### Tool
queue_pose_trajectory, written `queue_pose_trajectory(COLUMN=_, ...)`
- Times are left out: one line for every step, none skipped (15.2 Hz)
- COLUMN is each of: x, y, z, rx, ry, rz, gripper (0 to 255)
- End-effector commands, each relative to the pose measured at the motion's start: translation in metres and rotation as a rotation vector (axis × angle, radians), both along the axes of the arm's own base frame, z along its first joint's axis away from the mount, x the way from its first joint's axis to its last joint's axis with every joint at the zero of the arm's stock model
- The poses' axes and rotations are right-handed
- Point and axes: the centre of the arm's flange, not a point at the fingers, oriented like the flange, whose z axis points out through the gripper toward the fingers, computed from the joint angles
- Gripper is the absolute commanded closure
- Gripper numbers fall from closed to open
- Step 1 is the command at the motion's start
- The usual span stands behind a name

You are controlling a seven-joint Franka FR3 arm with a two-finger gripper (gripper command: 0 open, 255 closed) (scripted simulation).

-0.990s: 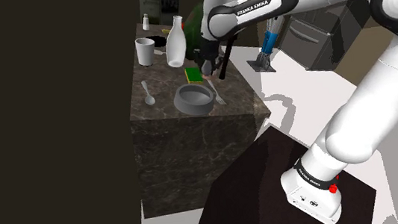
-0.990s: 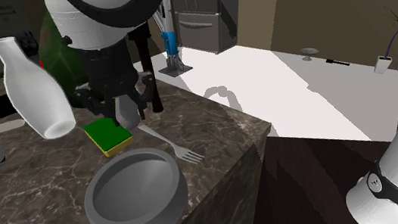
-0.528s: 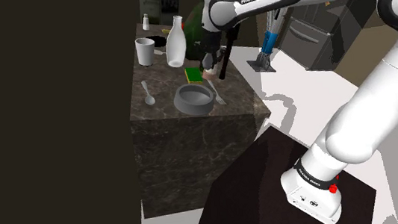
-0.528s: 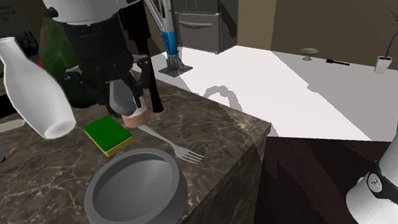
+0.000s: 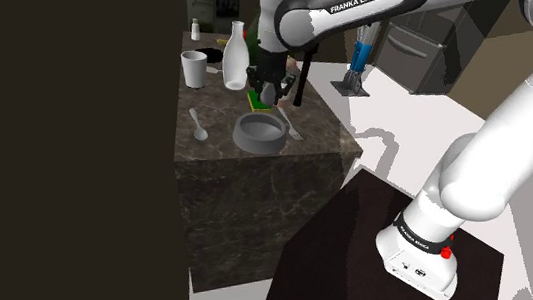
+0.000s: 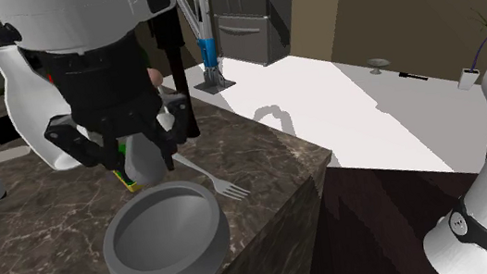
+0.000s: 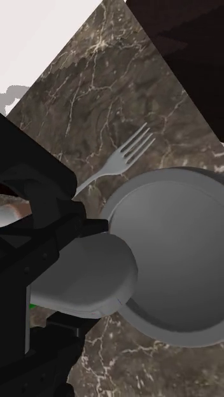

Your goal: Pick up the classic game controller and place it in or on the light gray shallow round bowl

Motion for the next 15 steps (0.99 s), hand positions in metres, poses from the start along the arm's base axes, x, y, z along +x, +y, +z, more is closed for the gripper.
queue_pose_trajectory(x=-0.011, y=0.025, z=0.002, rx=0.000, ry=0.000, rz=-0.001, gripper=255)
queue_pose_trajectory(x=-0.016, y=0.038, z=0.002, rx=0.000, ry=0.000, rz=-0.001, gripper=255)
queue_pose_trajectory(x=-0.018, y=0.041, z=0.002, rx=0.000, ry=0.000, rz=-0.001, gripper=255)
queue_pose_trajectory(x=-0.018, y=0.041, z=-0.003, rx=0.000, ry=0.000, rz=-0.001, gripper=255)
queue_pose_trajectory(x=-0.018, y=0.041, z=-0.009, rx=0.000, ry=0.000, rz=-0.001, gripper=255)
queue_pose_trajectory(x=-0.018, y=0.041, z=-0.014, rx=0.000, ry=0.000, rz=-0.001, gripper=255)
queue_pose_trajectory(x=-0.018, y=0.041, z=-0.019, rx=0.000, ry=0.000, rz=-0.001, gripper=255)
queue_pose_trajectory(x=-0.018, y=0.041, z=-0.025, rx=0.000, ry=0.000, rz=-0.001, gripper=255)
queue_pose_trajectory(x=-0.018, y=0.041, z=-0.030, rx=0.000, ry=0.000, rz=-0.001, gripper=255)
queue_pose_trajectory(x=-0.018, y=0.041, z=-0.035, rx=0.000, ry=0.000, rz=-0.001, gripper=255)
queue_pose_trajectory(x=-0.018, y=0.041, z=-0.040, rx=0.000, ry=0.000, rz=-0.001, gripper=255)
queue_pose_trajectory(x=-0.018, y=0.041, z=-0.046, rx=0.000, ry=0.000, rz=-0.001, gripper=255)
queue_pose_trajectory(x=-0.018, y=0.041, z=-0.051, rx=0.000, ry=0.000, rz=-0.001, gripper=255)
queue_pose_trajectory(x=-0.018, y=0.041, z=-0.056, rx=0.000, ry=0.000, rz=-0.001, gripper=255)
queue_pose_trajectory(x=-0.018, y=0.041, z=-0.062, rx=0.000, ry=0.000, rz=-0.001, gripper=255)
